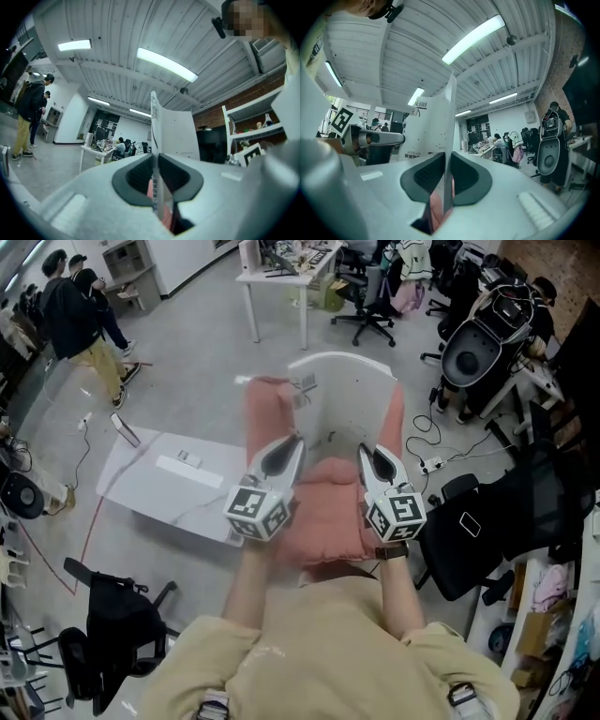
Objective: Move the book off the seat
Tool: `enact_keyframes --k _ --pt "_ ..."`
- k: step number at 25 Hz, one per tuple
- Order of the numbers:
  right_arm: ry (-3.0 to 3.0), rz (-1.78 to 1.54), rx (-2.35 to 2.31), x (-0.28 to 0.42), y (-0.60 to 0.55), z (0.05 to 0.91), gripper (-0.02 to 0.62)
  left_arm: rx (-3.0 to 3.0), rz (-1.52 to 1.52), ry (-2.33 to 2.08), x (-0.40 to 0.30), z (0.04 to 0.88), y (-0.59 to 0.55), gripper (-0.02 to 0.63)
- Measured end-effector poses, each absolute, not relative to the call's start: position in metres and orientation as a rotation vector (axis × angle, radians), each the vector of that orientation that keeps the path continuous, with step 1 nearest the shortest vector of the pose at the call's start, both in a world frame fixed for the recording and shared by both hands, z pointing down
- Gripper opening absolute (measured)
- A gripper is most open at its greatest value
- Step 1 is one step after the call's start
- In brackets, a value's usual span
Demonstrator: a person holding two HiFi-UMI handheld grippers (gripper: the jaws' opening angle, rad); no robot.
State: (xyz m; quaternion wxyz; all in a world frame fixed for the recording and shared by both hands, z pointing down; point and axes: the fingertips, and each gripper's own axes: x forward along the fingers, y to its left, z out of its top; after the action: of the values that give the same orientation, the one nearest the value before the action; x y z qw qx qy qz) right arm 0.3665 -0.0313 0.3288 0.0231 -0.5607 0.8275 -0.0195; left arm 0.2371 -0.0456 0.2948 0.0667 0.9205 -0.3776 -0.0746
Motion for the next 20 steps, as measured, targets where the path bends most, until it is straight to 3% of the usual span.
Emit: enact_keyframes --k 20 --pt "2.739 -0.119 -1.476 0.358 -0.082 0.340 0.048 2.650 -0.211 -1.419 0.228 0.306 -0.070 0.042"
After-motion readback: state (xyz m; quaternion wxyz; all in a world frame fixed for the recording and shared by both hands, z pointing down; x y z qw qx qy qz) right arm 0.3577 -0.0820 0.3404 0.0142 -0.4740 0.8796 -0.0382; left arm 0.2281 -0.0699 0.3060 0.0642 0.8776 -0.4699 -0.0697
